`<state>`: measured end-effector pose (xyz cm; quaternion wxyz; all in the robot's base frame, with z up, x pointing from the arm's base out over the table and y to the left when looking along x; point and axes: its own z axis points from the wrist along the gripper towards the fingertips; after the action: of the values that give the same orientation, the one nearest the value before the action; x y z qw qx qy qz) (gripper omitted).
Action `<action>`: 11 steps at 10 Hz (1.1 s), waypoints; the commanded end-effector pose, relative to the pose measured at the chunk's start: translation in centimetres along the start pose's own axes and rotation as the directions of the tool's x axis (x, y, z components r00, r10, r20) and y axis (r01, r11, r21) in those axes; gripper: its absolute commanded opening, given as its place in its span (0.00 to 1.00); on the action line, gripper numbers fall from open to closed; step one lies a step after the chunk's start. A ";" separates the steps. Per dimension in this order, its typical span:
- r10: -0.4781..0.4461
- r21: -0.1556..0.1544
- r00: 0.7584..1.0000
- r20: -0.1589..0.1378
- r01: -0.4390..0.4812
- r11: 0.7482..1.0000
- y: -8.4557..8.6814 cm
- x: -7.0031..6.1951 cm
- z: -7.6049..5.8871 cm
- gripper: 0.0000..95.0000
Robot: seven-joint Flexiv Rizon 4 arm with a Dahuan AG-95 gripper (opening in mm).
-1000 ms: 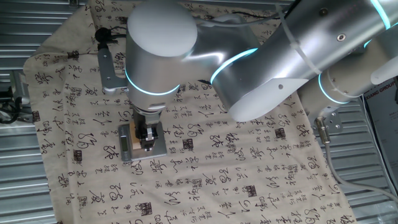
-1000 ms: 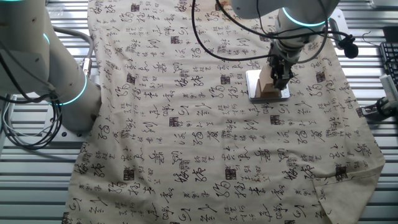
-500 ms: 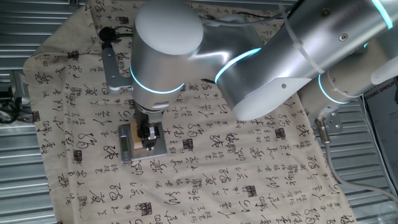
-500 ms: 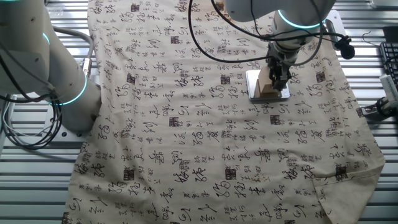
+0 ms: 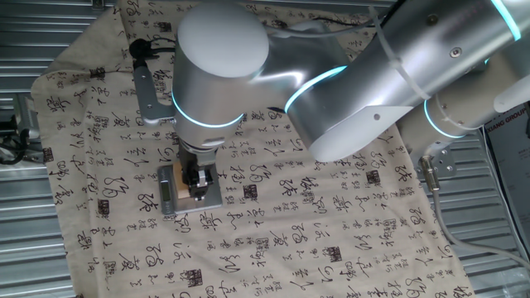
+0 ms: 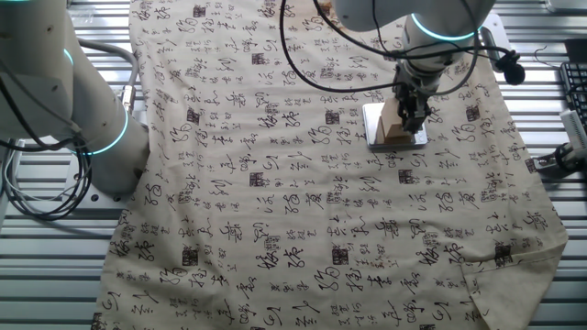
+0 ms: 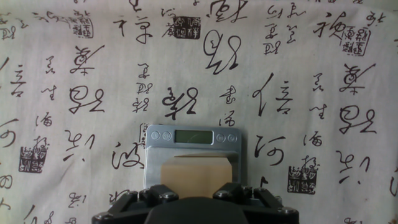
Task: Place the block on the scale
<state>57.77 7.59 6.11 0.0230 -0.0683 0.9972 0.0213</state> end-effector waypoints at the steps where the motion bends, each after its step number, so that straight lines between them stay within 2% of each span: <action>1: -0.005 0.003 1.000 -0.004 0.005 1.000 0.0 0.0 0.0 0.20; 2: -0.005 0.004 1.000 -0.006 0.005 1.000 0.0 0.0 0.0 0.20; 3: -0.005 0.004 1.000 -0.007 0.005 1.000 0.0 0.0 0.0 0.40; 5: -0.007 0.002 1.000 -0.007 0.007 1.000 0.0 0.0 0.0 0.40; 6: -0.012 0.003 1.000 -0.006 0.012 1.000 0.0 0.0 0.0 0.60; 9: -0.024 0.005 1.000 -0.007 0.024 1.000 0.0 0.0 0.0 0.60; 10: -0.026 0.005 1.000 -0.007 0.026 1.000 0.0 0.0 0.0 0.80; 11: -0.026 0.005 1.000 -0.007 0.026 1.000 0.0 0.0 0.0 0.80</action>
<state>57.75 7.58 6.09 0.0199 -0.0813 0.9963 0.0185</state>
